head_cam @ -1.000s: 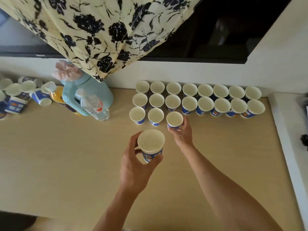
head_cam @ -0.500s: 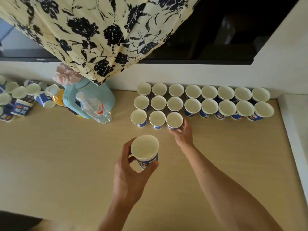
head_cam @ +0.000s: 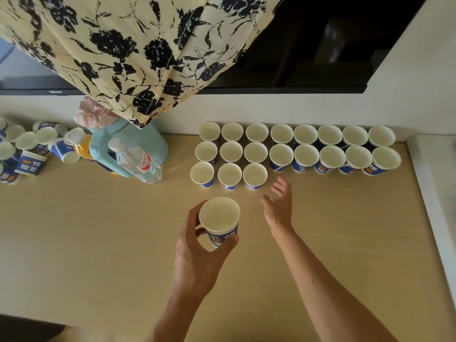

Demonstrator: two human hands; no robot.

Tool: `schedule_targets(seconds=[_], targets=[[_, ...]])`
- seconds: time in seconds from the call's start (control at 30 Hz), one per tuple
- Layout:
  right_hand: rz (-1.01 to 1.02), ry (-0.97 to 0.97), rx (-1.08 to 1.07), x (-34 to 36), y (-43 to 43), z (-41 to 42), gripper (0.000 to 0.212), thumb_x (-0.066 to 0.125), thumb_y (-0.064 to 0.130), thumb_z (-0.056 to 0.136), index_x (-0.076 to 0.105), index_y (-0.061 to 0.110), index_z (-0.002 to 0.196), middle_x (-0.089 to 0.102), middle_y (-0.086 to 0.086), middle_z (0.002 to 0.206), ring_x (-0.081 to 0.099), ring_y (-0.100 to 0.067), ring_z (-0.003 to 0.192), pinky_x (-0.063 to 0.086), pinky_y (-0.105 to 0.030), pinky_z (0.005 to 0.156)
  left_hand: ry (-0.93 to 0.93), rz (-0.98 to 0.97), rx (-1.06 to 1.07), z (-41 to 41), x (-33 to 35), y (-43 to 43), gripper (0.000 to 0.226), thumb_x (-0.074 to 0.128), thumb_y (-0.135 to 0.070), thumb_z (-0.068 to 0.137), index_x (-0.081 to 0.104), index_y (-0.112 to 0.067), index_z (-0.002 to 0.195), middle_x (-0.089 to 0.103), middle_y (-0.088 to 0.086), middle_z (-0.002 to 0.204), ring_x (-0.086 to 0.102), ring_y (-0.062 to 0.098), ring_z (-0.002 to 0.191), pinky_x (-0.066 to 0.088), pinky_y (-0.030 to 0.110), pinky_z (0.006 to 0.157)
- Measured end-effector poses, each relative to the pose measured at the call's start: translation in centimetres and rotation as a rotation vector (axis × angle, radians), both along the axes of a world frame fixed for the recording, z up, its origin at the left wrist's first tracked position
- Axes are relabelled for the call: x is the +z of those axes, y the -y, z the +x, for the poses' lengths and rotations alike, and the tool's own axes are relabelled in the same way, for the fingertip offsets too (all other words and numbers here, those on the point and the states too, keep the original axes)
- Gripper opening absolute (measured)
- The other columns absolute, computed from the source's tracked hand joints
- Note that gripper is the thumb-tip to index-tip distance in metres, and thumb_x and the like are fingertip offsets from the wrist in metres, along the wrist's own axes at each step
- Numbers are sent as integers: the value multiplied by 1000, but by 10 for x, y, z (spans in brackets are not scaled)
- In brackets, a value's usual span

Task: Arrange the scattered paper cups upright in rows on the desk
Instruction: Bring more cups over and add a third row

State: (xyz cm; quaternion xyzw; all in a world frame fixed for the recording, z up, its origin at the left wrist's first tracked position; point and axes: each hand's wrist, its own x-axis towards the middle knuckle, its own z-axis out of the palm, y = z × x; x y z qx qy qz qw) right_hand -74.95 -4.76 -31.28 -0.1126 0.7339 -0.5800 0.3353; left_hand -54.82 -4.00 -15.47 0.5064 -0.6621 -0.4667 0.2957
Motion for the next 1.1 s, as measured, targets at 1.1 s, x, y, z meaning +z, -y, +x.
schedule_targets(seconds=[1.1], targets=[[-106,33,111,5,-32,-67,62,87,4,63,55,18,114,68,-4,113,68,-17,103,56,-22,76,20,113,-61,-23,-14,-13,55,85,-17,81,58,-29,127,65,-17,124,61,5,116,56,26,89]])
